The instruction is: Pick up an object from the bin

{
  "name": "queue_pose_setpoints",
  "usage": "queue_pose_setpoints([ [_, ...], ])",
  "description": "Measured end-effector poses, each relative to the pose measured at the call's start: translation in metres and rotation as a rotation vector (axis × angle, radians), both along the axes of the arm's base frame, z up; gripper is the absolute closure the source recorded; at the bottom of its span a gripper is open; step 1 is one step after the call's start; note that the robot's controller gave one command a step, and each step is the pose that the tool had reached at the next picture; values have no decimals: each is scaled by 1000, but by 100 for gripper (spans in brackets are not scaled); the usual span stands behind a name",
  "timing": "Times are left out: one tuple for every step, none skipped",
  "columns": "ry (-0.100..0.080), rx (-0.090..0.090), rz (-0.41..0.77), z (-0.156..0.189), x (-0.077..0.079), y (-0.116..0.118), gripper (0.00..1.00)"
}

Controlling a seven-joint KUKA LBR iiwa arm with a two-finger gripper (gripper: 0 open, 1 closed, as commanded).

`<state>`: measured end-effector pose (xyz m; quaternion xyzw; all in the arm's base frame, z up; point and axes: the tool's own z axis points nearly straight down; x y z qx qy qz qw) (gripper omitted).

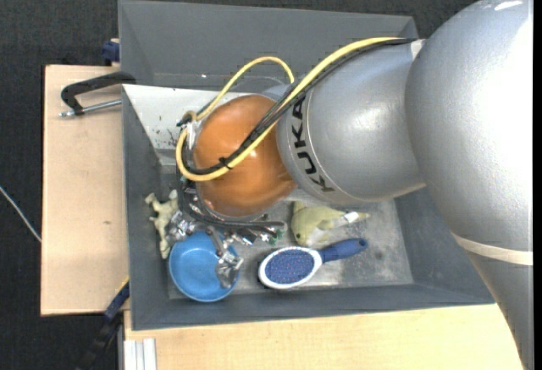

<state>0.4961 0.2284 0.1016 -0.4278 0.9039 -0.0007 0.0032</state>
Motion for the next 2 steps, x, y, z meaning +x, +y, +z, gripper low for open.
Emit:
queue_pose_setpoints([
  [0, -3, 381, -1, 3, 2, 0],
  [1, -10, 572, -27, 1, 0, 0],
])
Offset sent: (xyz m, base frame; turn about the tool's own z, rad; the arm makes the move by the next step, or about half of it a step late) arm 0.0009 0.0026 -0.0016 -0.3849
